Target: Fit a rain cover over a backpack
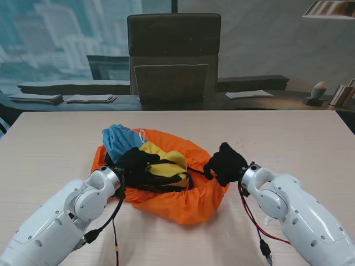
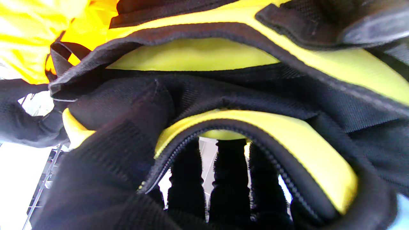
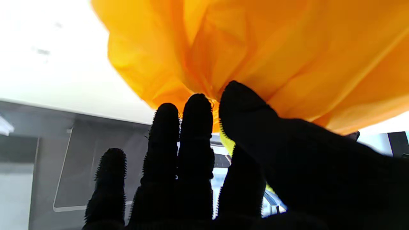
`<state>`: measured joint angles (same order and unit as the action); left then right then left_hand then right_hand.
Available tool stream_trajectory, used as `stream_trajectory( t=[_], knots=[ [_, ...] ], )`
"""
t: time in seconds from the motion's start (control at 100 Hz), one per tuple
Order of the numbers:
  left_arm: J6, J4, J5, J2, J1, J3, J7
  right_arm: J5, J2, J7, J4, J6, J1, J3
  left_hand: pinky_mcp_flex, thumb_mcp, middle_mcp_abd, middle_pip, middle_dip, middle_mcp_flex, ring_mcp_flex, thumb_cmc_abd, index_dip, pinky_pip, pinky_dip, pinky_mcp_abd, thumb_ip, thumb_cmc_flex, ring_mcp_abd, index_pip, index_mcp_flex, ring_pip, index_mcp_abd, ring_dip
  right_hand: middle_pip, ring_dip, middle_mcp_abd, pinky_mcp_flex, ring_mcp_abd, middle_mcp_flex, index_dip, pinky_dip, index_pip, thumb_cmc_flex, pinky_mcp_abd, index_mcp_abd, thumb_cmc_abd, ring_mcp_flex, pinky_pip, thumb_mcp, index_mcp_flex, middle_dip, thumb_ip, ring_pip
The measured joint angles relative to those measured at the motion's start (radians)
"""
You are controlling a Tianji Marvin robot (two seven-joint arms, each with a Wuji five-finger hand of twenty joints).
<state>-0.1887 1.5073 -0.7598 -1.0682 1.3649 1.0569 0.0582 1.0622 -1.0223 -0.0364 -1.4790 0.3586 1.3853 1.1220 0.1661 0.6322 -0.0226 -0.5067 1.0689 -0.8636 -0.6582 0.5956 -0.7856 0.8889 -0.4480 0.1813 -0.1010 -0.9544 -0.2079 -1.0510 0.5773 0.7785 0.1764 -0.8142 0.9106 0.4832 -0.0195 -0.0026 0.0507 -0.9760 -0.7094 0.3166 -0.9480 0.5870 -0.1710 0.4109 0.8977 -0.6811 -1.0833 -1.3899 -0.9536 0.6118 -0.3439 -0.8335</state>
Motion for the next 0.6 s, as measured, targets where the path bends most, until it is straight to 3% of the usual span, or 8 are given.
stream_trajectory(
  t=[0.09, 0.16, 0.23, 0.3, 0.38, 0.47, 0.6],
  knots=[
    [-0.001, -0.003, 0.003, 0.0, -0.003, -0.003, -0.002, -0.05, 0.004, -0.03, 0.018, -0.017, -0.012, -0.033, 0.0, 0.001, 0.0, 0.0, 0.0, 0.0, 0.0, 0.0, 0.002, 0.0, 0.0, 0.0, 0.0, 0.0, 0.0, 0.0, 0.0, 0.0, 0.0, 0.0, 0.01, 0.0, 0.0, 0.003, 0.0, 0.0, 0.056, 0.0, 0.003, -0.01, 0.0, -0.02, 0.008, 0.0, 0.0, 0.003, 0.048, 0.002, 0.0, 0.0],
    [-0.001, -0.005, 0.004, 0.0, -0.006, -0.005, -0.004, -0.039, 0.004, -0.045, 0.023, -0.025, -0.017, -0.046, 0.0, 0.001, 0.0, 0.0, 0.0, 0.0, 0.0, 0.0, 0.005, 0.0, 0.0, 0.0, 0.0, 0.0, 0.0, 0.0, 0.0, 0.0, 0.0, 0.0, 0.01, 0.0, 0.0, 0.003, 0.0, 0.01, 0.161, 0.0, 0.108, -0.011, 0.0, -0.035, 0.009, 0.001, 0.0, 0.005, 0.109, 0.005, 0.0, 0.0],
    [-0.002, -0.007, 0.004, 0.0, -0.007, -0.007, -0.004, -0.027, 0.005, -0.09, 0.022, -0.031, -0.02, -0.054, 0.0, 0.001, 0.0, 0.0, 0.0, 0.0, 0.0, 0.0, 0.007, 0.0, 0.0, 0.0, 0.0, 0.0, 0.0, 0.0, 0.0, 0.0, 0.0, 0.0, 0.01, 0.0, 0.0, -0.01, -0.001, 0.081, 0.221, 0.0, 0.271, -0.011, 0.0, -0.036, -0.001, 0.006, 0.003, 0.015, 0.235, 0.017, 0.0, 0.002],
    [-0.002, -0.007, 0.004, 0.0, -0.007, -0.007, -0.005, -0.029, 0.008, -0.178, 0.013, -0.04, -0.022, -0.058, 0.0, 0.001, 0.0, 0.0, 0.0, 0.0, 0.0, 0.0, 0.007, 0.0, 0.0, 0.0, 0.0, 0.0, 0.0, 0.0, 0.0, 0.0, 0.0, 0.0, 0.011, 0.001, 0.0, -0.034, 0.001, 0.169, 0.28, 0.002, 0.342, -0.011, 0.001, -0.018, -0.019, 0.064, 0.021, 0.024, 0.396, 0.025, 0.001, 0.003],
    [-0.001, -0.007, 0.004, 0.0, -0.007, -0.007, -0.005, -0.036, 0.016, -0.241, 0.001, -0.052, -0.026, -0.07, 0.0, 0.001, 0.0, 0.0, 0.0, 0.0, 0.0, 0.0, 0.007, 0.0, 0.0, 0.0, 0.0, 0.0, 0.0, 0.0, 0.0, 0.0, 0.0, 0.0, 0.022, 0.003, -0.009, -0.059, 0.014, 0.285, 0.362, 0.013, 0.353, -0.012, 0.009, 0.015, -0.062, 0.124, 0.053, 0.024, 0.547, 0.025, 0.063, 0.003],
    [0.0, -0.007, 0.003, -0.001, -0.006, -0.007, -0.007, -0.041, 0.024, -0.25, -0.003, -0.063, -0.033, -0.089, 0.0, 0.001, 0.0, 0.0, 0.0, 0.0, 0.0, 0.0, 0.007, 0.0, 0.0, 0.0, 0.0, 0.0, 0.0, 0.0, 0.0, 0.0, 0.0, 0.0, 0.038, 0.015, -0.031, -0.063, 0.03, 0.379, 0.405, 0.019, 0.376, -0.039, 0.021, 0.019, -0.093, 0.178, 0.085, 0.025, 0.615, 0.029, 0.152, 0.003],
    [0.0, -0.008, 0.004, -0.001, -0.007, -0.007, -0.011, -0.042, 0.03, -0.313, -0.01, -0.089, -0.05, -0.12, 0.0, 0.001, 0.0, 0.0, 0.0, 0.0, 0.0, 0.0, 0.008, 0.0, 0.0, 0.0, 0.0, 0.0, 0.0, 0.0, 0.0, 0.0, 0.0, 0.0, 0.047, 0.018, -0.039, -0.074, 0.046, 0.488, 0.411, 0.02, 0.345, -0.052, 0.03, 0.031, -0.105, 0.246, 0.159, 0.036, 0.579, 0.045, 0.162, -0.008]
  ],
)
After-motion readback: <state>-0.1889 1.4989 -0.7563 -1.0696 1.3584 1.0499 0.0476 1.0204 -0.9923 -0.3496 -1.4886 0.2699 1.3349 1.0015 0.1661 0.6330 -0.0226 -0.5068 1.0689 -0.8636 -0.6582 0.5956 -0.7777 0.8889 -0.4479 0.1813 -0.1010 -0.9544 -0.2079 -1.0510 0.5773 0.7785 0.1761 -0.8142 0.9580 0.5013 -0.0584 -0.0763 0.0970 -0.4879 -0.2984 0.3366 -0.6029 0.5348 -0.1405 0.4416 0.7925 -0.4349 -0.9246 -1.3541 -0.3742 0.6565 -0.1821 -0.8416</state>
